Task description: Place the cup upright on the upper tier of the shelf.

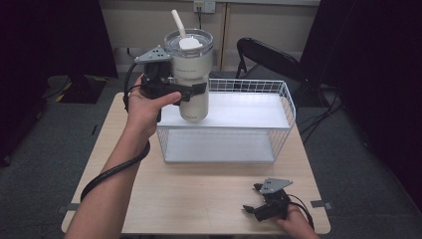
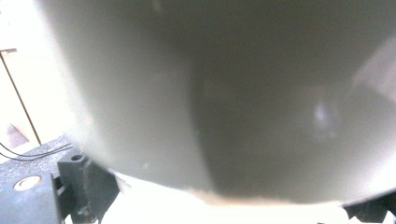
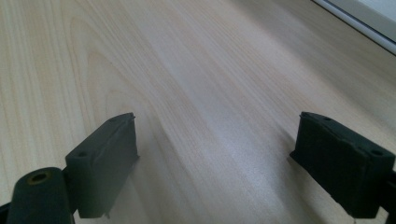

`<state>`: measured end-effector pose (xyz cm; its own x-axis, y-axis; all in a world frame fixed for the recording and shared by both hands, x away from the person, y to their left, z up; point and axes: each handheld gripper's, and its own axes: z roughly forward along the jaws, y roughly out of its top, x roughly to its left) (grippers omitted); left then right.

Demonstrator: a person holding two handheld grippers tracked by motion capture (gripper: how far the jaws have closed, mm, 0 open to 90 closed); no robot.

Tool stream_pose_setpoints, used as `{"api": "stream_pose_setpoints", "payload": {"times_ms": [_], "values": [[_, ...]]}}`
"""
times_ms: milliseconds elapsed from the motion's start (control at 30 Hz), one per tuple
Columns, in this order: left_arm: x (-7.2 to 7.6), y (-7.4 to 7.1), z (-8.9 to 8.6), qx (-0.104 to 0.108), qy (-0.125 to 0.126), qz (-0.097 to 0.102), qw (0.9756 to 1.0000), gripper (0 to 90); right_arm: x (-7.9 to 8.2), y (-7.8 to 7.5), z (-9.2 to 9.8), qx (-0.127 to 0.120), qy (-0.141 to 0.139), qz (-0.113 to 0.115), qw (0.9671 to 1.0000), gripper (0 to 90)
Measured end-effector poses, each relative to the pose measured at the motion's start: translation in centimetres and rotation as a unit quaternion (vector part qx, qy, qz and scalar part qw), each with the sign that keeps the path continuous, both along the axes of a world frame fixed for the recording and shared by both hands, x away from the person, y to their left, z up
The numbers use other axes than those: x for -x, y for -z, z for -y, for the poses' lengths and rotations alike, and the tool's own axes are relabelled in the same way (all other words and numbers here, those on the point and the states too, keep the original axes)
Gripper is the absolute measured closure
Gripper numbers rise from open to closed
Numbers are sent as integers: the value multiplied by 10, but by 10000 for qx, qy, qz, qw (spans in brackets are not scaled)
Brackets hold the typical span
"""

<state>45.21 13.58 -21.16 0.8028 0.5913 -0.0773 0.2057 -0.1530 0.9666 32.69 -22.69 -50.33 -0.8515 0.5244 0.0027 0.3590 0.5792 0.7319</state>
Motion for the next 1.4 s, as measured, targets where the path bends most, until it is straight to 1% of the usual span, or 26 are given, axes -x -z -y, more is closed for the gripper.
{"api": "stream_pose_setpoints", "payload": {"times_ms": [200,367,533,700,900,1000,1133,1267,1400], "values": [[-5,1,1,-5,-70,-32,10000,97,0,0,0,0,-1,1,10000,125],[-10,1,0,-34,-150,5,9999,97,0,0,0,-1,0,0,10000,126],[-15,1,1,1,-251,12,9997,97,0,0,0,0,-1,2,10000,125],[-20,3,2,-55,-332,-1,9994,97,0,0,0,0,0,1,10000,125],[-26,8,3,-47,-426,-24,9991,97,0,0,0,0,-2,1,10000,125],[-29,11,4,-2,-468,-44,9989,97,0,0,0,0,-1,2,10000,125],[-34,17,5,-13,-532,-81,9985,97,0,0,0,-1,0,0,10000,125],[-38,21,7,-77,-596,-79,9982,97,0,0,0,-1,0,0,10000,126],[-41,27,9,-48,-665,-120,9977,97,0,0,0,-1,1,0,10000,126]]}}
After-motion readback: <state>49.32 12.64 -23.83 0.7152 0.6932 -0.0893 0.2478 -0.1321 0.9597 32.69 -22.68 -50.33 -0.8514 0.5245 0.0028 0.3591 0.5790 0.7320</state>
